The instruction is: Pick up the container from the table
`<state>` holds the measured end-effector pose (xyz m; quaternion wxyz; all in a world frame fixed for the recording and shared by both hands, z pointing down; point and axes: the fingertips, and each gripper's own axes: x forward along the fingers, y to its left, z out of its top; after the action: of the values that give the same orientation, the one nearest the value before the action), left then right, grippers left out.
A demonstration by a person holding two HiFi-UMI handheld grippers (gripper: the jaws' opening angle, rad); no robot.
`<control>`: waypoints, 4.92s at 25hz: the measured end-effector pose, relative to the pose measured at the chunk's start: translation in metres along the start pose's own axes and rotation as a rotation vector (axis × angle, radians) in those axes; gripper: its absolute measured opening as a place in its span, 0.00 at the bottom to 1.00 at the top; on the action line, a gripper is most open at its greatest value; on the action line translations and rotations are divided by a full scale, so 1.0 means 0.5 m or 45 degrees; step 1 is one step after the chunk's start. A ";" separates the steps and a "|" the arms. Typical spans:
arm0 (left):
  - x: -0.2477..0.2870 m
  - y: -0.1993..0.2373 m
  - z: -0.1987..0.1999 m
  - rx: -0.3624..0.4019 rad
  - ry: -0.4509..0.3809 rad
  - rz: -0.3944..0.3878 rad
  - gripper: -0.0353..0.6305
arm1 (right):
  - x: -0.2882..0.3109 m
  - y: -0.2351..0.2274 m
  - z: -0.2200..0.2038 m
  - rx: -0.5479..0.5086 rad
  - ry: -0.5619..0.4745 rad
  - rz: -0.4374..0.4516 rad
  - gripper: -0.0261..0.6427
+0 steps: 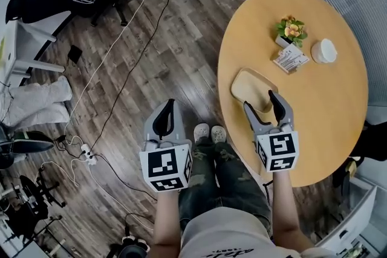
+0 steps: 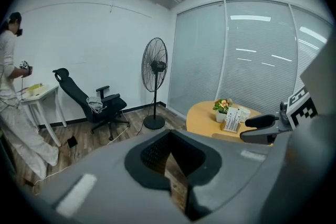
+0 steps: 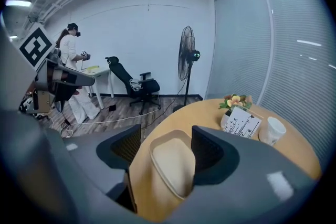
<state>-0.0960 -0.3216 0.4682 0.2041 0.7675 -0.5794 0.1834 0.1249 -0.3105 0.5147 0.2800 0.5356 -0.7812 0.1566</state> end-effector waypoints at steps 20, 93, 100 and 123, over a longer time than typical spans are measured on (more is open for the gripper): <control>0.040 -0.004 -0.130 -0.030 0.179 -0.034 0.06 | 0.080 -0.001 -0.175 -0.303 0.374 -0.024 0.45; -0.136 0.006 0.352 0.111 -0.493 0.101 0.06 | -0.133 -0.080 0.379 -0.055 -0.396 -0.209 0.09; -0.174 0.014 0.395 0.122 -0.572 0.129 0.05 | -0.169 -0.077 0.431 -0.025 -0.514 -0.221 0.09; -0.215 0.021 0.427 0.121 -0.638 0.158 0.06 | -0.217 -0.071 0.481 0.008 -0.656 -0.230 0.09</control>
<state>-0.1246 -0.3491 0.2323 0.0063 0.7607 -0.6486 0.0266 0.1221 -0.3736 0.2558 0.0831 0.6263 -0.7751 -0.0081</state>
